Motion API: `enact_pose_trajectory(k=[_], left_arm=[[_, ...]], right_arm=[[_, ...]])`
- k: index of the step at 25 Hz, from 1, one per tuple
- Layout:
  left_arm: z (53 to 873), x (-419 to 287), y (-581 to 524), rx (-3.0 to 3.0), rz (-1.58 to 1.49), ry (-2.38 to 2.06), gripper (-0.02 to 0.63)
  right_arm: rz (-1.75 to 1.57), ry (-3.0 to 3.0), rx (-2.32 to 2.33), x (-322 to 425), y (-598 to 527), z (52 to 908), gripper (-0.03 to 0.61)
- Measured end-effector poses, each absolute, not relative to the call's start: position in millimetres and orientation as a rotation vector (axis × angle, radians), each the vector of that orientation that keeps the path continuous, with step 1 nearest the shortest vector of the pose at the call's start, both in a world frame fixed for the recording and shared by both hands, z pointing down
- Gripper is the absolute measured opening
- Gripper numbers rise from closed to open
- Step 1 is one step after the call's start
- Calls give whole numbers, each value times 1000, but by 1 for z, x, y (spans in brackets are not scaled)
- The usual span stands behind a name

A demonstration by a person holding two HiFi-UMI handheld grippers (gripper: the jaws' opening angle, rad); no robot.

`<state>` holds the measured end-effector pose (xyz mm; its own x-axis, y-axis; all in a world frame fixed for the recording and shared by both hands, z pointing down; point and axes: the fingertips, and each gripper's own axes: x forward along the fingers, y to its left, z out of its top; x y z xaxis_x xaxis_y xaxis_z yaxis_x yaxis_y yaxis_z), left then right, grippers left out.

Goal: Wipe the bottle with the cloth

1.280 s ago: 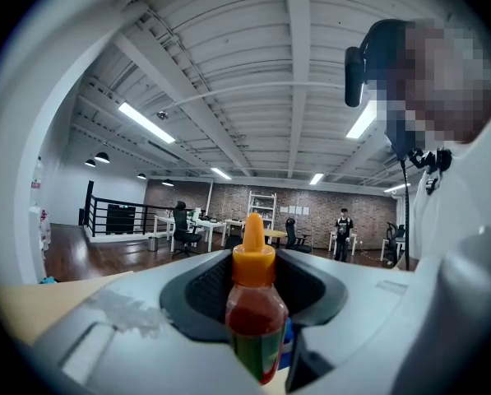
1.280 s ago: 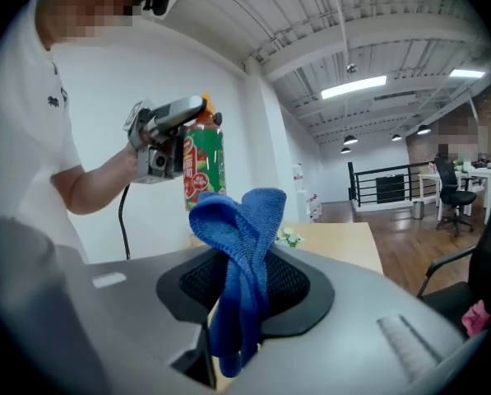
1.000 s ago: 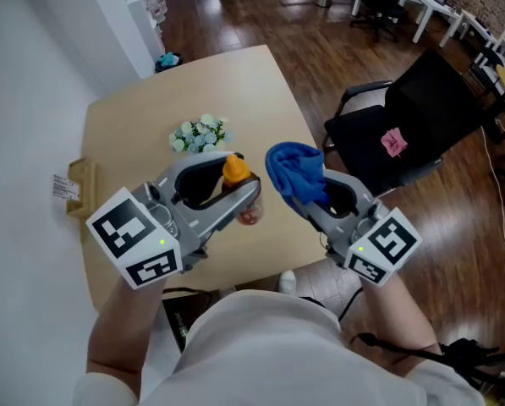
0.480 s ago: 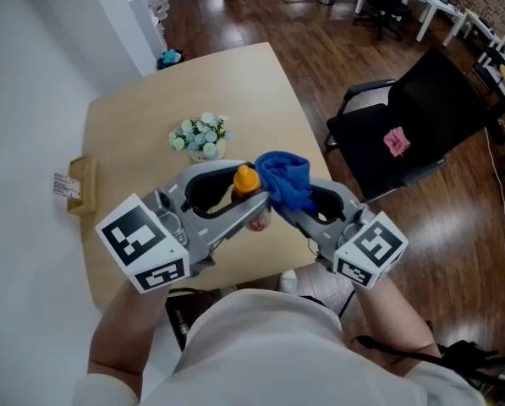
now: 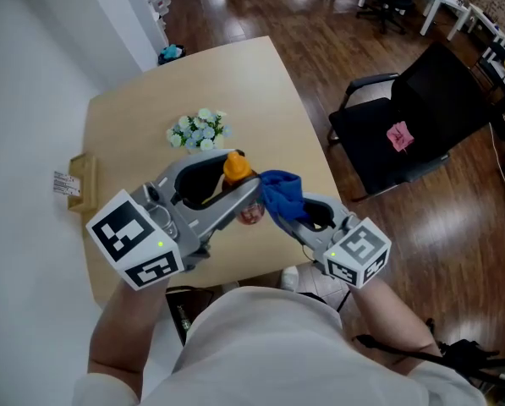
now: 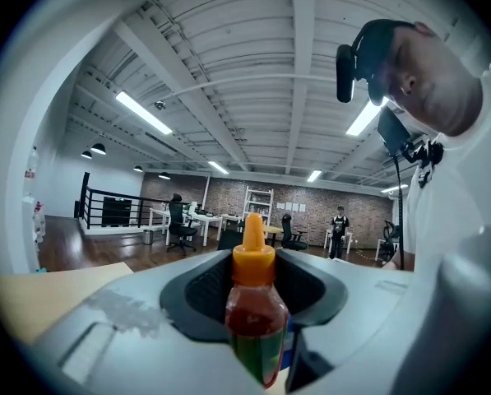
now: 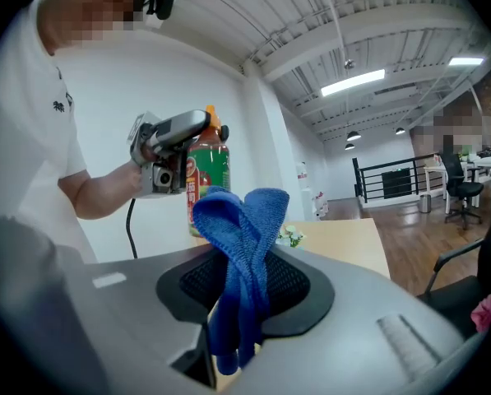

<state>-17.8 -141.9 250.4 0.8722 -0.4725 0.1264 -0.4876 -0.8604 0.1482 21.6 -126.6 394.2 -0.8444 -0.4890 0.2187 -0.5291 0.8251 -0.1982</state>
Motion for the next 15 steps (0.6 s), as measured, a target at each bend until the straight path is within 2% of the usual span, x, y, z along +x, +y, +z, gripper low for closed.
enact_pose_trajectory(k=[15], left_arm=[[269,-20,-171,2800,130,-950,161]], right_arm=[[458,-2753,729,50,-101,445,117]])
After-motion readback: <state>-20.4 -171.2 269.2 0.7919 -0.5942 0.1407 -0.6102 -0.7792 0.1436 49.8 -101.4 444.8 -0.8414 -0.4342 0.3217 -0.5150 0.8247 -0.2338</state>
